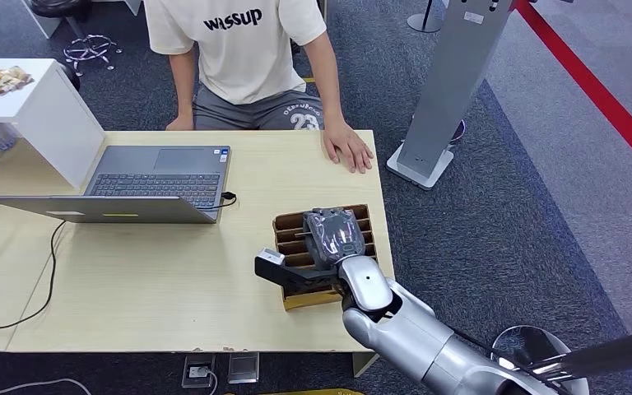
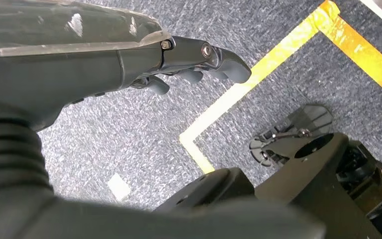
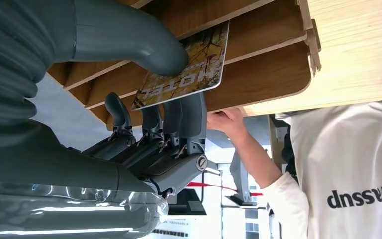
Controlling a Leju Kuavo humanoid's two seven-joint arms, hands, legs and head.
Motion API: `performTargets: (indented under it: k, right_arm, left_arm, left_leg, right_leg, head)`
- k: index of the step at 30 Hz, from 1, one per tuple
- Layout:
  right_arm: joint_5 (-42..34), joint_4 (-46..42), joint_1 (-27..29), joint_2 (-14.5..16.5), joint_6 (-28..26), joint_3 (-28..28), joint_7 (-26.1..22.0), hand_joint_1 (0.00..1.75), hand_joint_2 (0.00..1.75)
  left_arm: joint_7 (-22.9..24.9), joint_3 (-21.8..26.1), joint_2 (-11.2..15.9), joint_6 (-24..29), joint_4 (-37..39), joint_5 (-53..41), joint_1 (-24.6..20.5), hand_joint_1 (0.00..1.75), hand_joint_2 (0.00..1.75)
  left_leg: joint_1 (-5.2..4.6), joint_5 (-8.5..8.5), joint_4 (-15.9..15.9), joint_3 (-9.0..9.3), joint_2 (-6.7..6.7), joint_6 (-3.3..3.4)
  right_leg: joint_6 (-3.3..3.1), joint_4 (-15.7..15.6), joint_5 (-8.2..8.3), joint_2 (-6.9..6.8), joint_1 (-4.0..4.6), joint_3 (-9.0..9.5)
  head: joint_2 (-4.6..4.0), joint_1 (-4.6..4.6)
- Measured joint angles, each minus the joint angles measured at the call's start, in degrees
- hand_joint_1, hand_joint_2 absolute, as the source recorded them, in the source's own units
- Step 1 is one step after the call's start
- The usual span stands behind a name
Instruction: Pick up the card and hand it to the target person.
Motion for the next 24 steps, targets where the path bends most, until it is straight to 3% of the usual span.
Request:
performTargets:
  k: [7,18,24]
  right_arm:
    - [-6.2,-1.0,-0.5,0.0,1.8,-0.4,-0.6,1.33,1.75]
    - [-19.1,-15.6,-6.4,-4.9,16.9,-3.2,6.0,1.33,1.75]
    - [-16.9,-22.7,-8.4,-6.7,14.8,-3.8,6.5,1.33,1.75]
  left_arm:
    - [0.2,0.0,0.0,1.1,0.0,0.6,0.1,0.0,1.75]
    - [0.3,0.6,0.0,1.7,0.1,2.2,1.3,0.0,1.75]
    - [-0.2,1.0,0.0,1.7,0.2,2.5,1.4,0.0,1.75]
  left_leg:
    - [0.0,0.0,0.0,0.01,0.0,0.0]
    - [0.0,0.0,0.1,0.01,0.02,0.0]
    - [0.0,0.0,0.1,0.01,0.01,0.0]
  right_leg:
    - [0.0,0.0,0.0,0.0,0.0,-0.01]
    - [0.02,0.0,0.02,0.03,0.0,-0.01]
    - [0.02,0.0,0.02,0.02,0.0,-0.01]
  head:
    - [-0.01,-0.01]
    - [-0.01,0.0]
    - [-0.01,0.0]
